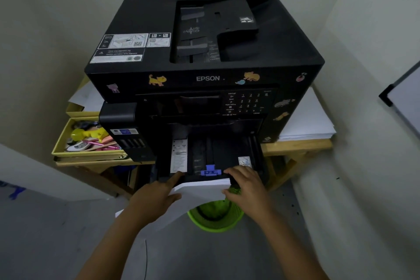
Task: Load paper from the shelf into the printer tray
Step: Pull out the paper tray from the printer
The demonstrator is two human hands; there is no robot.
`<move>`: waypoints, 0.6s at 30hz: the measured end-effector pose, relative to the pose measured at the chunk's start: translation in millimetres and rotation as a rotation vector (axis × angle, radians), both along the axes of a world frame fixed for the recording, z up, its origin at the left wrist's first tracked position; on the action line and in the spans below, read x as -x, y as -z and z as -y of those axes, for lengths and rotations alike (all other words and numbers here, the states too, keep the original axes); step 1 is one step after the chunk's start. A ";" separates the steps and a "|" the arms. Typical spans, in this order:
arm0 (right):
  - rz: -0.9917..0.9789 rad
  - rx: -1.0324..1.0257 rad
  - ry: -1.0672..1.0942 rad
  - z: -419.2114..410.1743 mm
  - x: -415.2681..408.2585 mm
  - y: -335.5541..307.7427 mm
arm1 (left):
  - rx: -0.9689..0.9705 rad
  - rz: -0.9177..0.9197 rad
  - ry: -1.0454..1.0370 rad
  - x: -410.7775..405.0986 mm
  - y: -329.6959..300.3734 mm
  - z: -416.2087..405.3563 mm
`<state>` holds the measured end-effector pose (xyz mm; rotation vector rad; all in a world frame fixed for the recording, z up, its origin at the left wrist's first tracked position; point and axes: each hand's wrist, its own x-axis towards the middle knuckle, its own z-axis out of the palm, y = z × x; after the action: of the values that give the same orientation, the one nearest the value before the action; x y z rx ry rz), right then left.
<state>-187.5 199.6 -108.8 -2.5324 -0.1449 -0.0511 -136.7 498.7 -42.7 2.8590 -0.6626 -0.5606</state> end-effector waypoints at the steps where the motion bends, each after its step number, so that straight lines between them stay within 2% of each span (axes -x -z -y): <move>1: 0.008 0.000 -0.002 -0.3 3.6 -0.2 | -0.007 -0.005 -0.001 3.1 0.7 -0.9; 18: 0.068 -0.005 0.015 -8.0 35.0 3.4 | -0.097 0.019 0.030 31.9 -16.9 1.5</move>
<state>-222.5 207.6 -112.2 -2.5283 -0.1519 -0.1436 -168.5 497.1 -25.8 2.9524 -0.7015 -0.5869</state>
